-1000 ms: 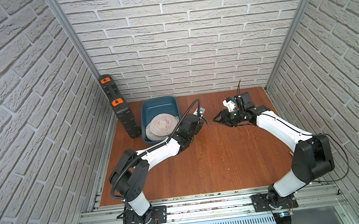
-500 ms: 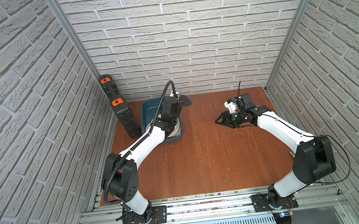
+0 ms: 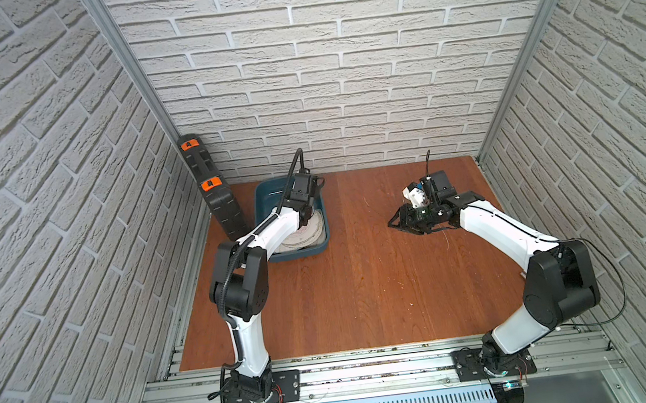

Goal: Put the coasters into the storage box
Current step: Place the coaster in the storage box, then reset both arms

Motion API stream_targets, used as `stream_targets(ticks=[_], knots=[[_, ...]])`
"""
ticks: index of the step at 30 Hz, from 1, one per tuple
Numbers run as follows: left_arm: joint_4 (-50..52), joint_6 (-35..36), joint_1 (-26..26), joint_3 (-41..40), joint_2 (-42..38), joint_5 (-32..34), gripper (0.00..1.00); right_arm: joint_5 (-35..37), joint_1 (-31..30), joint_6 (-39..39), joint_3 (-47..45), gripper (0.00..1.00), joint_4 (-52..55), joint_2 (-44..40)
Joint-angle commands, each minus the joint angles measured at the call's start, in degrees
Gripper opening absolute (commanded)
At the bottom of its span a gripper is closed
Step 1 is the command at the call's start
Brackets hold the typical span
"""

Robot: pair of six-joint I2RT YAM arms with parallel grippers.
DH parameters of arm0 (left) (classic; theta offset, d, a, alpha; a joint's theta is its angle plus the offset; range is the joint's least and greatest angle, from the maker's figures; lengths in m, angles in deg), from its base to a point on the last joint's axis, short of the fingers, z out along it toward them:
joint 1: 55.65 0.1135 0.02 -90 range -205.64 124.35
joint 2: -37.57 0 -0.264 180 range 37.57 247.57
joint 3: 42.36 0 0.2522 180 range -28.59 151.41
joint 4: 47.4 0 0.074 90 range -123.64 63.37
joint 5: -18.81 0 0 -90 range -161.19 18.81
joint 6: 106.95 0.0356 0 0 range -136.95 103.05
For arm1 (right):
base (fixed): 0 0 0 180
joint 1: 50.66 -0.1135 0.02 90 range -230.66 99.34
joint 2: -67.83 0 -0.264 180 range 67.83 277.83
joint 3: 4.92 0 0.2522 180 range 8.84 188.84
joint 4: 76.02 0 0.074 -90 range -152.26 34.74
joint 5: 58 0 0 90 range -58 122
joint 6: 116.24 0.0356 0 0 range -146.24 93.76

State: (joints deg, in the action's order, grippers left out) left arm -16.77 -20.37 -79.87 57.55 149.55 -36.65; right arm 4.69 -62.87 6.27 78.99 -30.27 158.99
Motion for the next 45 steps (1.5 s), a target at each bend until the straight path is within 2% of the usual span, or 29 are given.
stream_targets(ticks=[1, 8, 16, 17, 19, 21, 24, 25, 26, 32, 36, 37, 38, 39, 41, 45], knots=[[7.95, -5.41, -1.00, -1.00, -0.49, -0.12, 0.00, -0.99, 0.16, -0.83, -1.06, 0.43, -0.66, 0.36], [11.86, -8.99, -1.71, -7.04, -2.35, -1.15, 0.00, -1.10, 0.17, -0.74, -1.68, 0.42, -1.01, 0.41], [13.28, -10.23, -1.96, -9.75, -2.85, -1.15, 0.00, -1.08, 0.12, -0.91, -2.47, 0.42, -1.05, -0.07], [13.20, -10.44, -2.04, -9.99, -2.92, -1.15, 0.04, -0.86, 0.17, -0.94, -2.58, 0.42, -1.01, -0.17], [13.11, -10.81, -2.12, -10.18, -3.09, -1.23, 0.15, -0.02, 0.17, -1.13, -2.65, 0.42, -0.42, -0.36], [12.89, -10.99, -2.31, -10.50, -3.52, -1.33, 0.31, 2.59, 0.17, -1.33, -2.61, 0.42, 0.75, -0.74], [12.43, -10.99, -2.65, -11.38, -5.16, -1.41, 0.66, 8.98, 0.17, -1.95, -2.89, 0.43, 2.64, -2.10], [12.11, -10.99, -2.79, -11.82, -6.06, -1.49, 0.85, 11.10, 0.17, -2.25, -3.00, 0.43, 3.02, -2.60], [11.68, -10.97, -3.03, -12.33, -6.94, -1.75, 0.98, 12.78, 0.17, -2.67, -3.09, 0.44, 3.36, -3.13], [10.44, -11.69, -3.07, -15.17, -12.45, -1.86, 0.98, 18.40, 0.17, -5.96, -3.00, 0.52, 2.83, -4.66], [5.54, -11.39, -3.67, -19.99, -18.76, -2.43, 0.98, 25.96, 0.19, -7.03, -3.41, 0.55, 1.54, -5.95], [4.04, -11.07, -3.73, -21.55, -20.67, -2.92, 0.98, 27.44, 0.17, -7.62, -3.76, 0.58, 0.72, -6.34], [2.61, -10.64, -3.79, -22.92, -22.10, -3.47, 0.98, 28.71, 0.17, -8.13, -4.15, 0.73, -0.21, -6.78], [0.87, -10.03, -3.87, -24.59, -23.88, -4.15, 0.98, 30.33, 0.17, -8.97, -4.84, 0.99, -1.75, -7.25], [-2.37, -9.06, -3.97, -27.80, -27.14, -4.52, 0.98, 34.51, 0.17, -10.71, -6.76, 1.00, -4.86, -8.35], [-8.50, -7.90, -3.88, -35.09, -33.95, -3.68, 0.98, 47.57, 0.17, -14.92, -12.00, 1.00, -12.36, -10.85]])
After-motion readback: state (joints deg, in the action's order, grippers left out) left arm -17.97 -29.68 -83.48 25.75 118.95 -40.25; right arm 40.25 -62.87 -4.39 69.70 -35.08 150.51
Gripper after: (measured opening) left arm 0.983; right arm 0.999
